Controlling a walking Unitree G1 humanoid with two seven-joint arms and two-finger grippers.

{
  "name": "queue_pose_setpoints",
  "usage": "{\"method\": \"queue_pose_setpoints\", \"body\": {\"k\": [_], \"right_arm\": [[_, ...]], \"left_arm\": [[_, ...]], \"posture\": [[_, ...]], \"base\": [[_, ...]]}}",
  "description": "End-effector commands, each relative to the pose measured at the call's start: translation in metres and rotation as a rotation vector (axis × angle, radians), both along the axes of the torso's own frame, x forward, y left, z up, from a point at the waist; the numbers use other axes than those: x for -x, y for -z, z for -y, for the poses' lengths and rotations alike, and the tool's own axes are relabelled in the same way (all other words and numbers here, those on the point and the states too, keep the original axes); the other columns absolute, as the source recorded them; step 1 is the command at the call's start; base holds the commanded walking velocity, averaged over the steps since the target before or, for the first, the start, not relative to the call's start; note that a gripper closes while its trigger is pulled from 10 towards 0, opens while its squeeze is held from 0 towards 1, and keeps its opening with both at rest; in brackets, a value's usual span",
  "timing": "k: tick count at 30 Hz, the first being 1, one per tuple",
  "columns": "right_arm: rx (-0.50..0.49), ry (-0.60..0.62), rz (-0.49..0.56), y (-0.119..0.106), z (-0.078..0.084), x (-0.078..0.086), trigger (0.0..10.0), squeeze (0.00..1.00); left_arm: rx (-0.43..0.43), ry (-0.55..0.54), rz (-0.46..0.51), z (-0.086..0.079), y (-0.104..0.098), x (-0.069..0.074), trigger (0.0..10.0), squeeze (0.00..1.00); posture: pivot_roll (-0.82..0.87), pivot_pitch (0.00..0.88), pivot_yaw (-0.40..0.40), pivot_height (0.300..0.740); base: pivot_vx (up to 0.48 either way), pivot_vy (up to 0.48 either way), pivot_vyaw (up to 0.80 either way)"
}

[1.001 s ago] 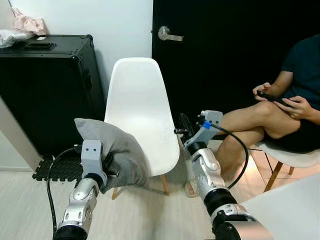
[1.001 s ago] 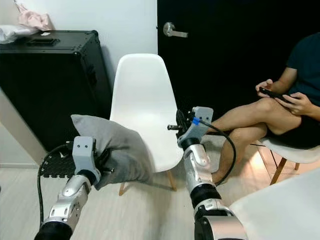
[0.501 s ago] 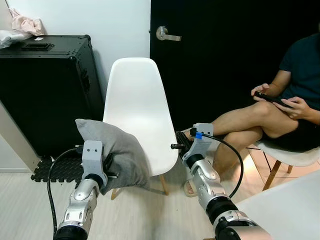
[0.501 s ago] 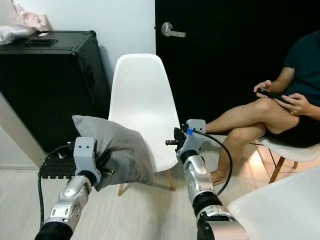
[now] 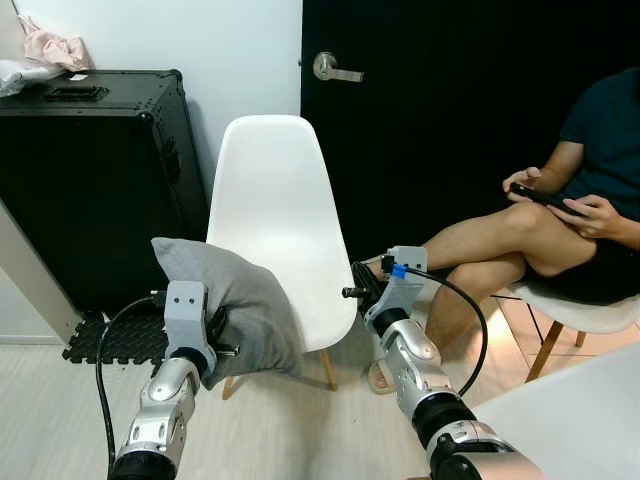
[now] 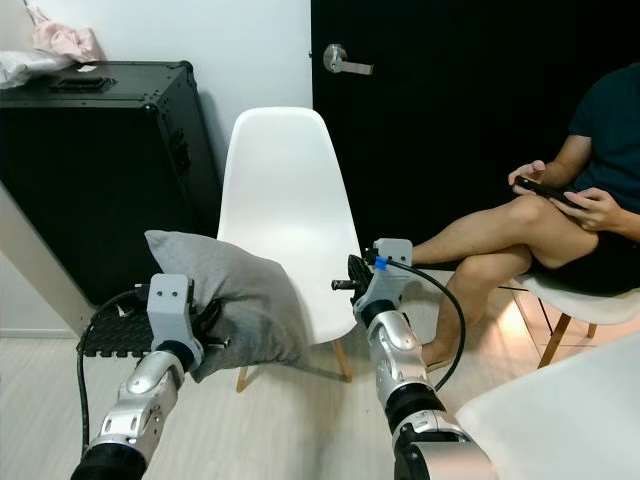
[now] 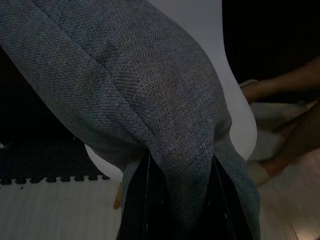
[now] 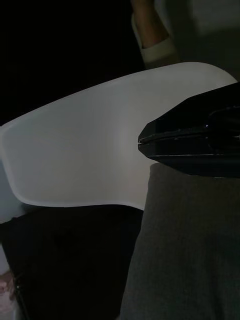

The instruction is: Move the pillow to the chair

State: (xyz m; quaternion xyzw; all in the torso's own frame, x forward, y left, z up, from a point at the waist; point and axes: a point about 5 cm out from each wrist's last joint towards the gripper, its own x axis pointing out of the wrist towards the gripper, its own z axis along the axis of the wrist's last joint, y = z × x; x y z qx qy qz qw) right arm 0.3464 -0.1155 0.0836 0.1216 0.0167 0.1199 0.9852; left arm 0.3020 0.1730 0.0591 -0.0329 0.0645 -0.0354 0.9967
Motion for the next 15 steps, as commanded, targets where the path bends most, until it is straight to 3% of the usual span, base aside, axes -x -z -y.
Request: {"method": "queue_pose_setpoints", "body": {"k": [1, 15], "right_arm": [[-0.011, 0.003, -0.023, 0.0057, 0.0003, 0.0029, 10.0, 0.00], [-0.011, 0.003, -0.026, 0.0065, 0.0013, 0.0032, 10.0, 0.00]], "left_arm": [[0.017, 0.005, 0.108, 0.0011, -0.0208, -0.0062, 10.0, 0.00], [0.017, 0.014, 0.116, 0.0017, -0.0226, -0.0069, 10.0, 0.00]], "posture": [[0.09, 0.048, -0.014, 0.740], [0.09, 0.052, -0.014, 0.740]], "base": [[0.285, 0.000, 0.00], [0.305, 0.000, 0.00]]}}
